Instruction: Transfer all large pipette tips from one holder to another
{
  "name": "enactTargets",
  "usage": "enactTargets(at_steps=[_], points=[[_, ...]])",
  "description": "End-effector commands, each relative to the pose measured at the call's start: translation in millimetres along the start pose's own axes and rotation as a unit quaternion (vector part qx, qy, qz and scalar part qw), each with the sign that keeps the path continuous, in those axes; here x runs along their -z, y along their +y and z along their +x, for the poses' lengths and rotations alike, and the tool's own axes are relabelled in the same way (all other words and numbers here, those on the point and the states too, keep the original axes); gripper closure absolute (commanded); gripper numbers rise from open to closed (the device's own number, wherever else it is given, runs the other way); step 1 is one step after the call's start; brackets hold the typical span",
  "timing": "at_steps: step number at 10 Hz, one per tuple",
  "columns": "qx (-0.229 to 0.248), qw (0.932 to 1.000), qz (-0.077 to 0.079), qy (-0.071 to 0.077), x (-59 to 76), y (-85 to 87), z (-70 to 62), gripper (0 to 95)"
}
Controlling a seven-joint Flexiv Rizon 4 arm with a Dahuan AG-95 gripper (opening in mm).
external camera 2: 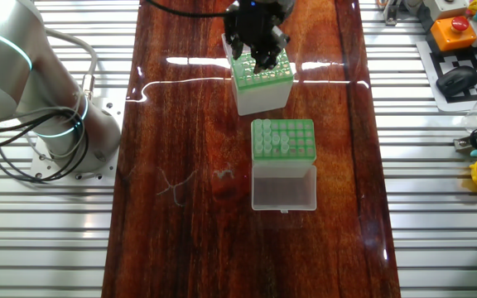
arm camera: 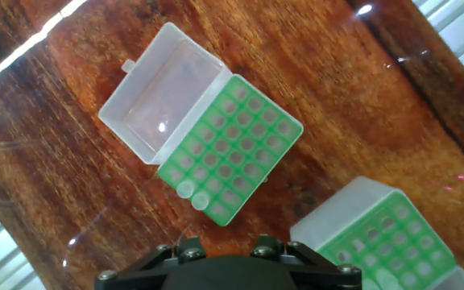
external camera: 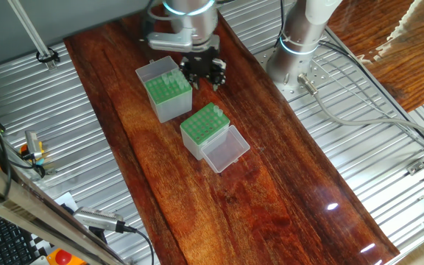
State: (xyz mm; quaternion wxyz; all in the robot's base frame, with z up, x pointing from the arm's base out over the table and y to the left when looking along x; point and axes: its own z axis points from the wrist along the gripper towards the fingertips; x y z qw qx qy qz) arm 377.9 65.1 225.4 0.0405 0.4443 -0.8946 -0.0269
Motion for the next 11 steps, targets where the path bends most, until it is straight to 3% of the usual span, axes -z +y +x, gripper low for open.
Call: enactTargets(at_steps=[1, 2, 3, 5, 7, 11], points=[[0.052, 0.9986, -0.004, 0.005, -0.7, -1.0, -0.9, 57.0], [0.082, 0.9966, -0.006, 0.004, -1.9, 0.0, -3.2, 57.0], [0.108, 0.9941, -0.007, 0.004, -9.7, 5.4, -10.0, 38.0], [0.155, 0.9879, -0.008, 0.004, -29.6, 8.6, -19.5, 38.0], [0.19, 0.9816, -0.01, 0.007, -47.1, 2.7, -19.5, 38.0], [0.184, 0.9828, -0.012, -0.003, -48.4, 2.3, -19.5, 38.0]])
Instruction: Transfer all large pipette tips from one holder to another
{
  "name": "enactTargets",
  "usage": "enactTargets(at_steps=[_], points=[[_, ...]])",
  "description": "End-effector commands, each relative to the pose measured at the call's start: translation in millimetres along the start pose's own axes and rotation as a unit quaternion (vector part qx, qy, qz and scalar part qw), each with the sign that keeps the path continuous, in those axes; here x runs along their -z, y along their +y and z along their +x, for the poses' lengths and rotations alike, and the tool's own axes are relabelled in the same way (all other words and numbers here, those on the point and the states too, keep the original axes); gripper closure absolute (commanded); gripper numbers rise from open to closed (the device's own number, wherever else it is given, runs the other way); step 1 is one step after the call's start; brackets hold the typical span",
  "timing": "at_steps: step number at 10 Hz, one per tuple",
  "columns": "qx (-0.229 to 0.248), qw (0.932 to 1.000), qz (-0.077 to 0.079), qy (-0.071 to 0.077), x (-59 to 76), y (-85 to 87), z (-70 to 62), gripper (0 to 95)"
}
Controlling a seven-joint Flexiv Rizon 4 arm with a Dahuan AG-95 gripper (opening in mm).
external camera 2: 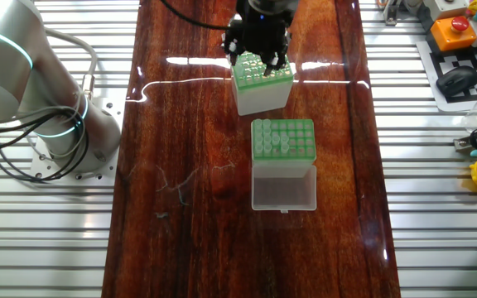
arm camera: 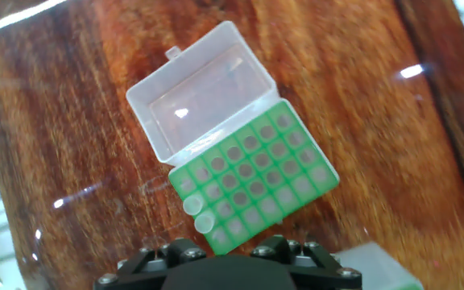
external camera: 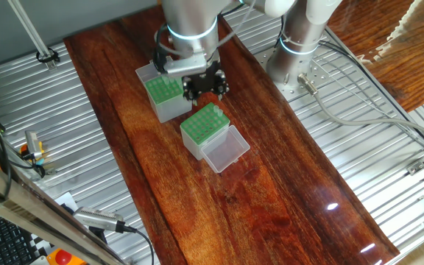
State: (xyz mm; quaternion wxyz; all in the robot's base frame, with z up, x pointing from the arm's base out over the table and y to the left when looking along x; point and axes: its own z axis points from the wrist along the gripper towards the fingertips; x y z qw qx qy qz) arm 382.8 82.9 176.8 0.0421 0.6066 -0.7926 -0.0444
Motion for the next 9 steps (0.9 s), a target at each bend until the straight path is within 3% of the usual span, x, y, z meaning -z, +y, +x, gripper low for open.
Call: enactTargets(at_steps=[1, 2, 4, 5, 9], points=[[0.002, 1.0, 0.0, -0.005, -0.3, -0.5, 0.2, 38.0], [0.021, 0.9998, -0.001, -0.003, -0.3, -0.5, 0.2, 38.0], [0.045, 0.9989, 0.0, -0.013, -17.1, 11.9, -9.0, 38.0], [0.046, 0.9989, 0.004, -0.012, -22.6, 16.5, -10.7, 57.0], [0.055, 0.9984, 0.008, -0.013, -30.0, 24.9, -7.6, 57.0]])
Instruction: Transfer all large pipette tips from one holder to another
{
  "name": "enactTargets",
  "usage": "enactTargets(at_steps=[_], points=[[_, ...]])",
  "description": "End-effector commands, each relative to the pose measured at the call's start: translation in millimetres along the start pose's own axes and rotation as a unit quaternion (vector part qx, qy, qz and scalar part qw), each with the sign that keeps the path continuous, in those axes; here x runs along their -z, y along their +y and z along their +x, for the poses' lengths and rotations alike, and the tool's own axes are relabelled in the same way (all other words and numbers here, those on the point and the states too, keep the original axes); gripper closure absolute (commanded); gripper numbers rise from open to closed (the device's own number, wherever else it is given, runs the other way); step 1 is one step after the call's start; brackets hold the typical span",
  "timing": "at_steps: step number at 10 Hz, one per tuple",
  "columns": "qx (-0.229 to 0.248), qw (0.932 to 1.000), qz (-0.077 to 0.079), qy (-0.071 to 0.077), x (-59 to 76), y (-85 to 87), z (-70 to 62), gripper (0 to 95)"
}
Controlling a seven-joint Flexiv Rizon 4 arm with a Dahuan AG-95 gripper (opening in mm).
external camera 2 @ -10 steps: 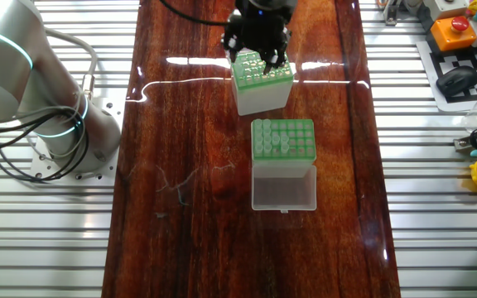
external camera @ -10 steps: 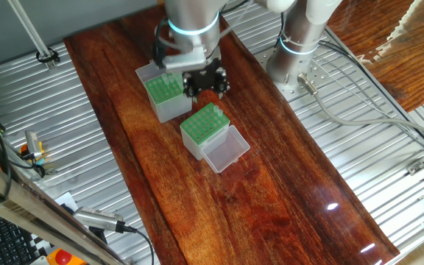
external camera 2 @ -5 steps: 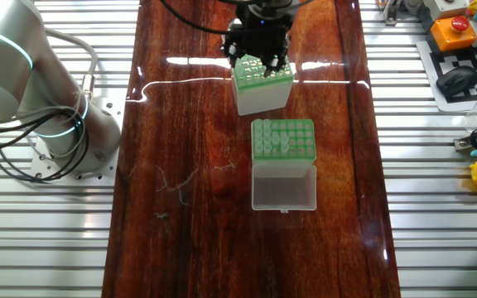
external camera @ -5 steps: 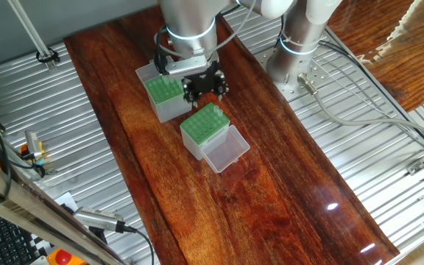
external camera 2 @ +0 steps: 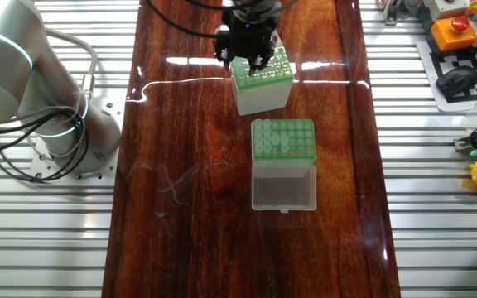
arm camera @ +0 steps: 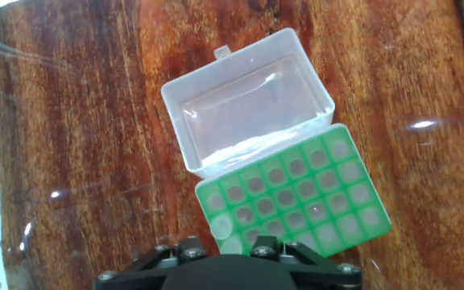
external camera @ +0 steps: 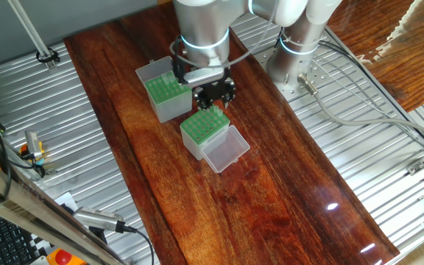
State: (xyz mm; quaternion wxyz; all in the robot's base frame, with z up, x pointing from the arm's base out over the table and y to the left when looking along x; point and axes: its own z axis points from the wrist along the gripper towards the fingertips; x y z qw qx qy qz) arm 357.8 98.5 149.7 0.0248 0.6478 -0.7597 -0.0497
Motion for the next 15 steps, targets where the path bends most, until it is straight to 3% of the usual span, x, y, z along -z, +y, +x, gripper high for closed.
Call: enactTargets(at_steps=[1, 2, 3, 4, 9, 15], points=[[0.002, 1.0, 0.004, 0.002, -1.0, 2.5, 2.9, 57.0], [0.001, 1.0, 0.007, 0.003, -2.1, 4.1, 3.9, 76.0], [0.001, 0.9999, 0.01, 0.004, -2.8, 4.8, 4.5, 76.0], [0.0, 0.9999, 0.01, 0.003, -3.6, 4.5, 4.7, 95.0], [-0.016, 0.9998, 0.01, -0.002, -1.8, 2.8, 7.3, 95.0], [-0.018, 0.9997, 0.005, -0.017, 9.6, -2.3, 14.8, 95.0]])
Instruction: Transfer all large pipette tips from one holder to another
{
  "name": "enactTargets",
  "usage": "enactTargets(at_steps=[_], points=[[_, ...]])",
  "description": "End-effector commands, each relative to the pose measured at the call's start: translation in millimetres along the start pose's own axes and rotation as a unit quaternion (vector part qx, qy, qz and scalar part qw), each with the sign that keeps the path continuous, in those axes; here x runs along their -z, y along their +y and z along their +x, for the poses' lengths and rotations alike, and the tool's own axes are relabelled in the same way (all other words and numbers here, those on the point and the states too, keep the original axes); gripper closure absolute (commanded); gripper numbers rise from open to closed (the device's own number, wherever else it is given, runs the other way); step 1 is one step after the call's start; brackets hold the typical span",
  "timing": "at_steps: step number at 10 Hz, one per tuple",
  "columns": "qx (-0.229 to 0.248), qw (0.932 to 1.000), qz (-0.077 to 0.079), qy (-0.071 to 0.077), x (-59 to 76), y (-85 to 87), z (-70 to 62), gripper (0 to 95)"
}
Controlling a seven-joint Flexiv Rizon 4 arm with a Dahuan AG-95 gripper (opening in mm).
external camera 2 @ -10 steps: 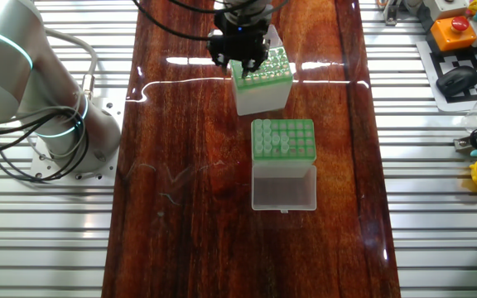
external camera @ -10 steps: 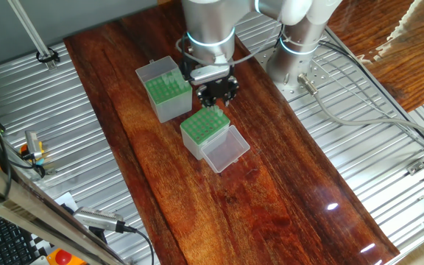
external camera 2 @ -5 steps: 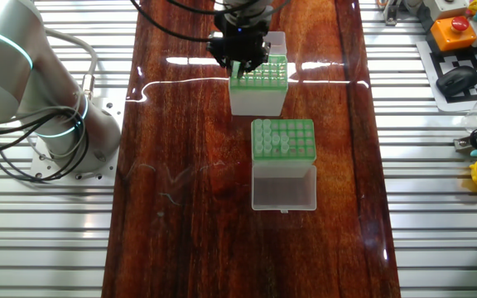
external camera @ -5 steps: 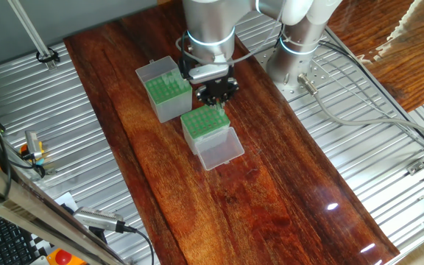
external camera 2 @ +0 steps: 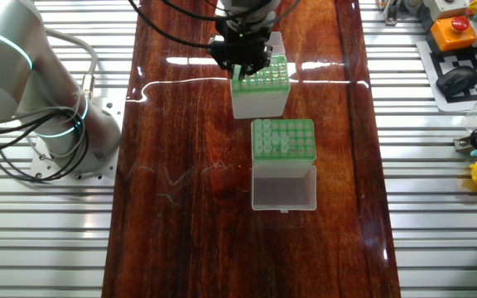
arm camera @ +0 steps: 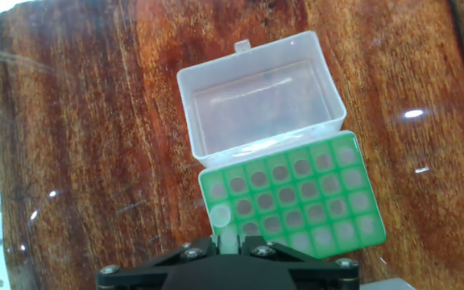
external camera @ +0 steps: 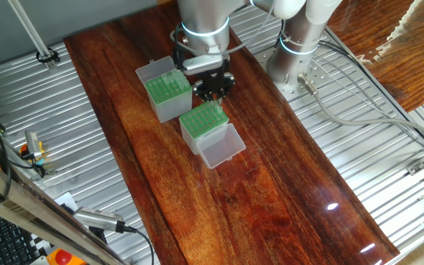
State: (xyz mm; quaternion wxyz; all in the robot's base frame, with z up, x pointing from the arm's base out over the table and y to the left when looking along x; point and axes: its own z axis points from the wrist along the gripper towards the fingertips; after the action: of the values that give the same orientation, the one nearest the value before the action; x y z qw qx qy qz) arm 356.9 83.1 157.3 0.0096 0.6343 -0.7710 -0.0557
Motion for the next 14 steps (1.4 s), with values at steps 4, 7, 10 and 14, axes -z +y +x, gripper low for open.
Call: enactTargets(at_steps=[4, 7, 10, 14], points=[[-0.017, 0.9998, -0.003, -0.01, 15.5, -2.2, -4.9, 95.0], [-0.026, 0.9996, -0.003, -0.011, 20.9, -5.0, -4.6, 95.0], [-0.034, 0.9992, -0.006, -0.019, 25.0, -6.1, 0.6, 95.0], [-0.041, 0.9989, -0.007, -0.021, 28.5, -6.6, 5.4, 95.0]])
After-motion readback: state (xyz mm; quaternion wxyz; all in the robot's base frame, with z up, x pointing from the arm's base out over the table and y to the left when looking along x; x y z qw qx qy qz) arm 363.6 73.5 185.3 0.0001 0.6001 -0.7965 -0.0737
